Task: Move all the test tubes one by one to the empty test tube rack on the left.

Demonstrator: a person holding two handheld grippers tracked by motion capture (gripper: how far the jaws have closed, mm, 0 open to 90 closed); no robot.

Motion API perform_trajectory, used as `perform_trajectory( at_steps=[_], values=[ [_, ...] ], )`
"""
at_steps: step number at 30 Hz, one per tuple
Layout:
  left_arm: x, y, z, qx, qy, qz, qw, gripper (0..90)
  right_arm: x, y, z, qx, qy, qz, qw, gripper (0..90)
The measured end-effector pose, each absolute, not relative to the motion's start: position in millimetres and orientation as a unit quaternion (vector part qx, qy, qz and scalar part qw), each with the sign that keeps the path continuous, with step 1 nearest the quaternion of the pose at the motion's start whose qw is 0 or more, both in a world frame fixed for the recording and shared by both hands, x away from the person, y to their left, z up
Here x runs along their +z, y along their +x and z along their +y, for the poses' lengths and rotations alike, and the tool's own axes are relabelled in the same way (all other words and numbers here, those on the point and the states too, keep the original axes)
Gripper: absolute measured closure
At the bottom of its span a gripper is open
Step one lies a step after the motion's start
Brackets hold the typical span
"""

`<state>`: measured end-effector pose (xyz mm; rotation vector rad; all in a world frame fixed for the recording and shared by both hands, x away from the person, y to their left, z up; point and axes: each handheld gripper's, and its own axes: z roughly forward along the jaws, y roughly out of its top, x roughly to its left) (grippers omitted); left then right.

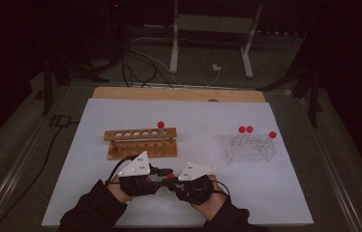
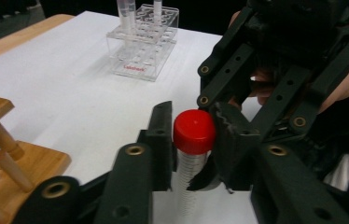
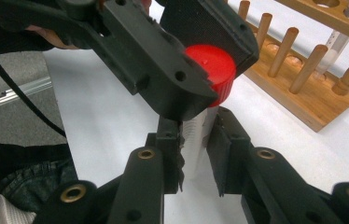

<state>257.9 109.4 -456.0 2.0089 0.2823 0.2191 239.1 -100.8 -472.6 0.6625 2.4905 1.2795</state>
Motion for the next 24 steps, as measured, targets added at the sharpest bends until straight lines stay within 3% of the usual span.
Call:
perform_trajectory(
  at_steps=[9, 24],
  values=[
    [-452, 259, 108, 0.096, 0.839, 0.115, 0.523, 72.1, -472, 240, -103, 0.447, 0.230, 0.854, 0.133, 73.7],
    [-440, 272, 123, 0.123, 0.826, 0.140, 0.531, 72.1, -462, 243, -143, 0.461, 0.262, 0.830, 0.174, 53.8]
  ],
)
